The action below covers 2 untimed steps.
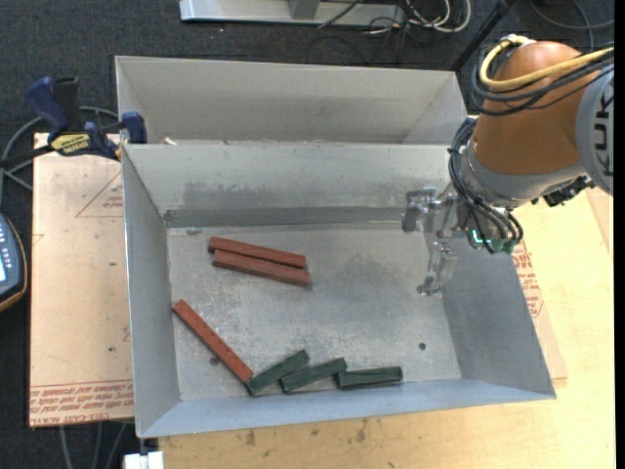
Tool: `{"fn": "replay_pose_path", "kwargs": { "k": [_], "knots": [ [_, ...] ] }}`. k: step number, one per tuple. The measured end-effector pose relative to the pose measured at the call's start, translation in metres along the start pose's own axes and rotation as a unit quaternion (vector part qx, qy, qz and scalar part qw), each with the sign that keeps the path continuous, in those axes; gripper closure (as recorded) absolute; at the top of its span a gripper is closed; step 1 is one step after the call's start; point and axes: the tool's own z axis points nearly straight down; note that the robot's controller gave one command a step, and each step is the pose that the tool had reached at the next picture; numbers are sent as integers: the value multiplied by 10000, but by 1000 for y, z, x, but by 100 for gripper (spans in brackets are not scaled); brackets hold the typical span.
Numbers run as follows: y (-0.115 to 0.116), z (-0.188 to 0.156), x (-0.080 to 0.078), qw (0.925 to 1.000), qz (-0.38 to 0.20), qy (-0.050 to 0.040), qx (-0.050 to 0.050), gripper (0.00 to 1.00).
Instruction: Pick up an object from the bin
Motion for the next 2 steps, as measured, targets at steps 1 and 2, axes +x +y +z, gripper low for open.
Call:
{"fn": "replay_pose_path", "kwargs": {
  "k": [1, 2],
  "knots": [
    [61, -35, 23, 9979, -642, -50, -5, 0],
    [118, 86, 40, 9996, -287, 13, -7, 0]
  ]
}}
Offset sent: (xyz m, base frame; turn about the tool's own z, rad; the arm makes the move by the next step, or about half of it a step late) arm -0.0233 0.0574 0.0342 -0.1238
